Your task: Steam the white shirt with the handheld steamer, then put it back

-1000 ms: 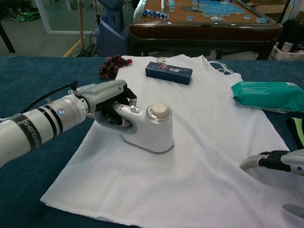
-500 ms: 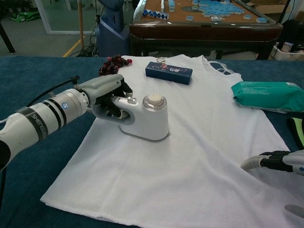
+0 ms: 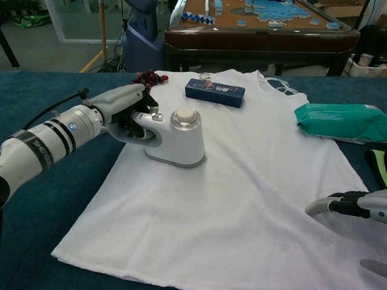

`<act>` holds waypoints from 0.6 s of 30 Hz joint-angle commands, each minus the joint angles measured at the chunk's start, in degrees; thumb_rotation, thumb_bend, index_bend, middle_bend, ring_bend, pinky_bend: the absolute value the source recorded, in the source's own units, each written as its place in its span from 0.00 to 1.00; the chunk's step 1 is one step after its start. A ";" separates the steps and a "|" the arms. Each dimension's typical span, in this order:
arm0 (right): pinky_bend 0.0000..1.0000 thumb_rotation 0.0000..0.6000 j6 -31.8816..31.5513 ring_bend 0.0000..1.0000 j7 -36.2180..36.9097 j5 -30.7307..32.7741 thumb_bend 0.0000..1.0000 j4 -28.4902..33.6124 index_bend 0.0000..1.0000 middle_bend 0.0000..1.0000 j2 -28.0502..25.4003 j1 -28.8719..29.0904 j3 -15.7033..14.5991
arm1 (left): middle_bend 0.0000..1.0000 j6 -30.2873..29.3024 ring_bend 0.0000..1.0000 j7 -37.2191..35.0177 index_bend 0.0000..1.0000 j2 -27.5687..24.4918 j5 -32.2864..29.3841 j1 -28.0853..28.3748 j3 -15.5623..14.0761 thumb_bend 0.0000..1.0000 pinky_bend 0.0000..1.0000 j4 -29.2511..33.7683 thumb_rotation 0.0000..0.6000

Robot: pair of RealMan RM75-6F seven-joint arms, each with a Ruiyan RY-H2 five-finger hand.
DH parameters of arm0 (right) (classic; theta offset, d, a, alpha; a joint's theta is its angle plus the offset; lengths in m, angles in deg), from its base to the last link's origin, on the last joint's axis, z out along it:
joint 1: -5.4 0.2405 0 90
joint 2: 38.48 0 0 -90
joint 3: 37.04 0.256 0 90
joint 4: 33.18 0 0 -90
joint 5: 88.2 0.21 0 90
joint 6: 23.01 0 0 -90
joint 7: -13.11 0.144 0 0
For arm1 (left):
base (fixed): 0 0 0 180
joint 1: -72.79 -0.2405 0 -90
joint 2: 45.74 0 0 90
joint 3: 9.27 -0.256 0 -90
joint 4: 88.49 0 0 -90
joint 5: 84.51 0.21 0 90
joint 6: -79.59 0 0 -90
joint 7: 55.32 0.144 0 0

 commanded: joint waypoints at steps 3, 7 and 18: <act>0.00 1.00 0.01 0.00 0.02 -0.01 0.41 0.03 0.00 0.09 0.02 0.03 -0.13 | 0.82 -0.05 0.68 0.64 0.88 -2.15 1.07 -1.58 -2.12 0.24 0.72 3.73 1.00; 0.00 1.00 -0.15 0.00 -0.02 -0.21 0.41 0.18 0.00 0.09 0.03 -0.01 -0.34 | 0.82 0.73 0.67 2.78 0.88 -3.94 0.96 -2.24 -3.09 0.24 0.72 7.27 1.00; 0.00 1.00 -0.74 0.00 -0.21 -0.72 0.41 0.68 0.00 0.09 -0.29 -0.20 -0.86 | 0.81 0.31 0.67 8.21 0.88 -8.96 1.72 -4.55 -5.92 0.24 0.72 16.02 1.00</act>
